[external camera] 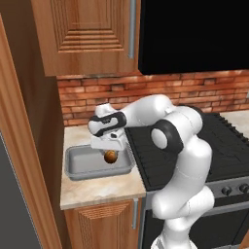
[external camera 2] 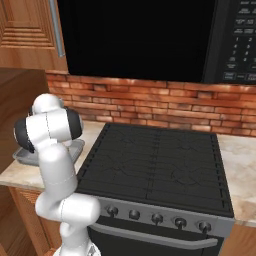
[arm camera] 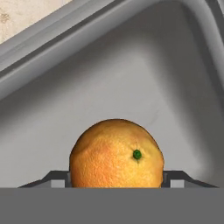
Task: Pick the kiwi and orange from the fridge and place them inside the tupperware on the counter.
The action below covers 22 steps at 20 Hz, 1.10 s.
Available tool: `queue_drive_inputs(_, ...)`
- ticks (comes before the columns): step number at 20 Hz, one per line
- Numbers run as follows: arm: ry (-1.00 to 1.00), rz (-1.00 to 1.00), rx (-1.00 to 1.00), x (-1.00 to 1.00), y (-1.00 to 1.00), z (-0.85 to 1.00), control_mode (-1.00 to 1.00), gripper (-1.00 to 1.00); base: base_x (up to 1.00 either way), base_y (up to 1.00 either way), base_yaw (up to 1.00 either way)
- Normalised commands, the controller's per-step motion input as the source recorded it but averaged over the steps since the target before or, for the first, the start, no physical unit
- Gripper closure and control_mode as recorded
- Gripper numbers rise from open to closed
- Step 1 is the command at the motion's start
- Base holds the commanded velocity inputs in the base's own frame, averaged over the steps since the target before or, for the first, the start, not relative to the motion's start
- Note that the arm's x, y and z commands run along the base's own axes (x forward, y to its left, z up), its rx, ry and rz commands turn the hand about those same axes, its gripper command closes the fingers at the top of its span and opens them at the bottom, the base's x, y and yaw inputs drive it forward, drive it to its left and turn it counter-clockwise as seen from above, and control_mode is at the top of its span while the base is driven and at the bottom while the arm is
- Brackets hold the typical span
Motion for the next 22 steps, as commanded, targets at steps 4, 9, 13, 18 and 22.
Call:
queue_drive_inputs(4,0.00,-0.01,-0.04,0.18,0.07,-0.18,-1.00,1.00,0.00,0.00,0.00)
queue_drive_inputs(9,0.00,0.00,-0.04,0.15,0.09,-0.20,-1.00,1.00,0.00,0.00,0.00)
queue_drive_inputs(13,-0.02,0.00,-0.03,0.01,0.07,-0.19,-1.00,-1.00,0.00,0.00,0.00)
queue_drive_inputs(18,-0.07,0.00,0.00,-0.05,0.01,-0.08,-1.00,-1.00,0.00,0.00,0.00)
queue_drive_inputs(22,-0.22,0.00,0.00,-0.20,0.00,-0.01,-1.00,-1.00,0.00,0.00,0.00)
